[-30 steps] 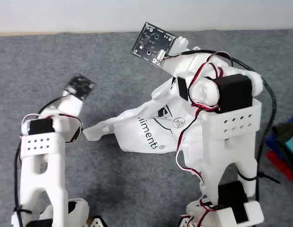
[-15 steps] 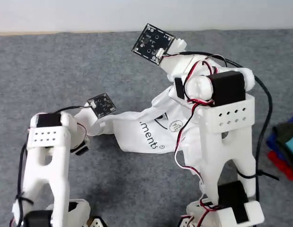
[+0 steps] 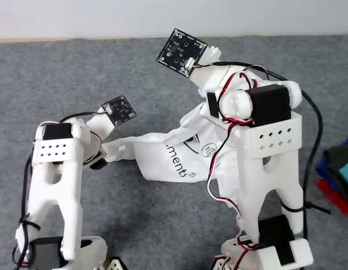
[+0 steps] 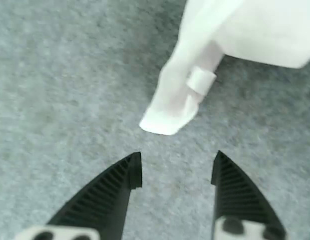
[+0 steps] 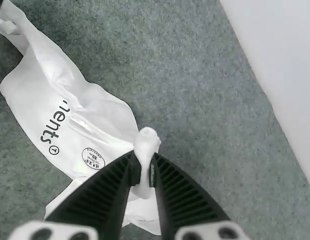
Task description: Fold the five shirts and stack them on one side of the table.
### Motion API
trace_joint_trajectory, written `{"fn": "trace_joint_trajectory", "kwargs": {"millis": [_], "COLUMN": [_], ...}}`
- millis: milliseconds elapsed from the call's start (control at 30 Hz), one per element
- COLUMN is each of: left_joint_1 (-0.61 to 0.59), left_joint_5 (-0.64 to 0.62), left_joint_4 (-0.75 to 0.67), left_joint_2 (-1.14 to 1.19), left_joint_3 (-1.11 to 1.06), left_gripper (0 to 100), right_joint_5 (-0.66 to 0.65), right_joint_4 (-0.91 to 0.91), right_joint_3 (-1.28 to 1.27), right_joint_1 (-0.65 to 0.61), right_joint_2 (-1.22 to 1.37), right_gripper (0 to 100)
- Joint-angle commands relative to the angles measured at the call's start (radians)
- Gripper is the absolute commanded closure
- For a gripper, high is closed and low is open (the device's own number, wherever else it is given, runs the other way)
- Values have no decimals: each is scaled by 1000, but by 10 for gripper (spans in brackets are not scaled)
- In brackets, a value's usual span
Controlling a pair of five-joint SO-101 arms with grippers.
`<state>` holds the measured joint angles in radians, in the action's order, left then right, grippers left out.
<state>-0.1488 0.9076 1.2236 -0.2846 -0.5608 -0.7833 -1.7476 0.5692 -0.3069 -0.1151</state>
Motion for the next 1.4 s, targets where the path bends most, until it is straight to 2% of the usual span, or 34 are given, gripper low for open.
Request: {"fn": "trace_joint_trajectory", "kwargs": {"millis": [0,233,533,867,1200,1367], "left_joint_1": [-3,-5,2,-2,3,3], "left_joint_5": [11,11,9,9,11,11], "left_joint_4": [-68,-160,-74,-81,-87,-86], "left_joint_2": [3,135,313,371,381,381], "left_joint_3": [33,51,209,229,282,278], "left_gripper": [764,764,764,770,934,971], "right_joint_5": [12,12,12,31,31,31], "right_joint_4": [2,2,5,31,31,31], "right_joint_3": [5,5,6,6,6,6], "right_joint_1": [4,4,4,4,4,5], "right_joint_2": [-39,-39,16,21,21,21], "right_gripper": [988,988,988,988,988,988]}}
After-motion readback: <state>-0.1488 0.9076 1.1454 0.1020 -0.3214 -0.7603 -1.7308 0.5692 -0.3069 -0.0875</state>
